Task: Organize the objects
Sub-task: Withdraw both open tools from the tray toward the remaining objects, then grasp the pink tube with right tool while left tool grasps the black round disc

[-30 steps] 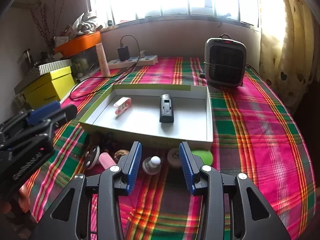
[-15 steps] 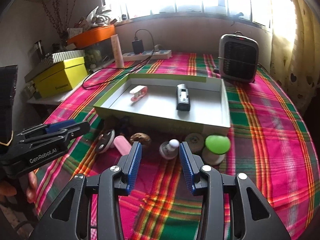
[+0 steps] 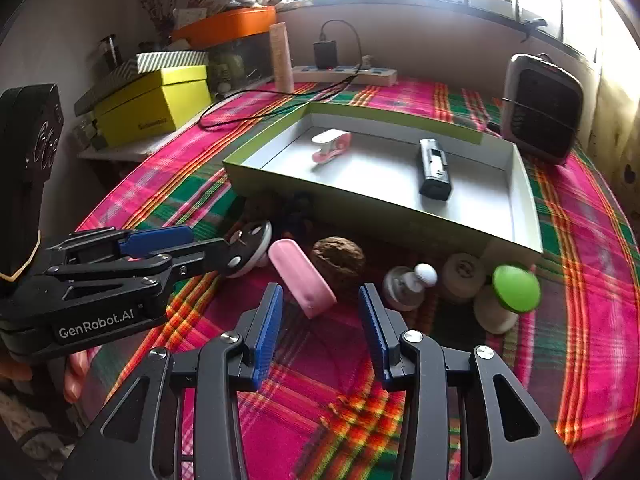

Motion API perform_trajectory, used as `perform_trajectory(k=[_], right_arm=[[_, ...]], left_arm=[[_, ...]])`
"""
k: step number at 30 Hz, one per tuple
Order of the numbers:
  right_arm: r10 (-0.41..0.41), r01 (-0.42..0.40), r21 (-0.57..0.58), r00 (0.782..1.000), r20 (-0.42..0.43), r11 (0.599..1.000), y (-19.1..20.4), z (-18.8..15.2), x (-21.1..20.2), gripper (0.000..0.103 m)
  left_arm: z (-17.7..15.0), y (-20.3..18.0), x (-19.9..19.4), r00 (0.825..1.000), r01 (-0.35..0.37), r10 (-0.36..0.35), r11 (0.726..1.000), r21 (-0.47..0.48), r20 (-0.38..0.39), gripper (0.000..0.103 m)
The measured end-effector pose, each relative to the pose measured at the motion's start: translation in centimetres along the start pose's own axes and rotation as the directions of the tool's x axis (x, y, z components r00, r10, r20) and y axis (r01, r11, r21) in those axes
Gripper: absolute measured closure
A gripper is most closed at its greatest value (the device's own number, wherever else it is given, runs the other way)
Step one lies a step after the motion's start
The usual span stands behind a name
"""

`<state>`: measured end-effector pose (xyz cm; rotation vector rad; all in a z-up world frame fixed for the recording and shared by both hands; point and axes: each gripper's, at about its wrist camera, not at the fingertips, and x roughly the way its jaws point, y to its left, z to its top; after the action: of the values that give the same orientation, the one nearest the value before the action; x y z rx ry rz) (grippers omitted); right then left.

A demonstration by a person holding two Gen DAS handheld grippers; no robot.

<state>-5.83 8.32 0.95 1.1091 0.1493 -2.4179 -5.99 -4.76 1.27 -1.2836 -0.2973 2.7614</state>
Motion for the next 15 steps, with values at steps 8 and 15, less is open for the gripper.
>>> perform_trajectory(k=[8, 15], right_arm=[[0.030, -0.031, -0.029, 0.999, -0.036, 0.999, 0.1, 0.6, 1.1, 0.062], [0.061, -0.062, -0.029, 0.997, -0.049, 0.998, 0.1, 0.7, 1.5, 0.062]], left_arm=[[0.2, 0.4, 0.3, 1.000, 0.005, -0.005, 1.000, -0.007, -0.007, 0.058], [0.2, 0.8, 0.4, 0.999, 0.034, -0.034, 0.999, -0.017, -0.017, 0.058]])
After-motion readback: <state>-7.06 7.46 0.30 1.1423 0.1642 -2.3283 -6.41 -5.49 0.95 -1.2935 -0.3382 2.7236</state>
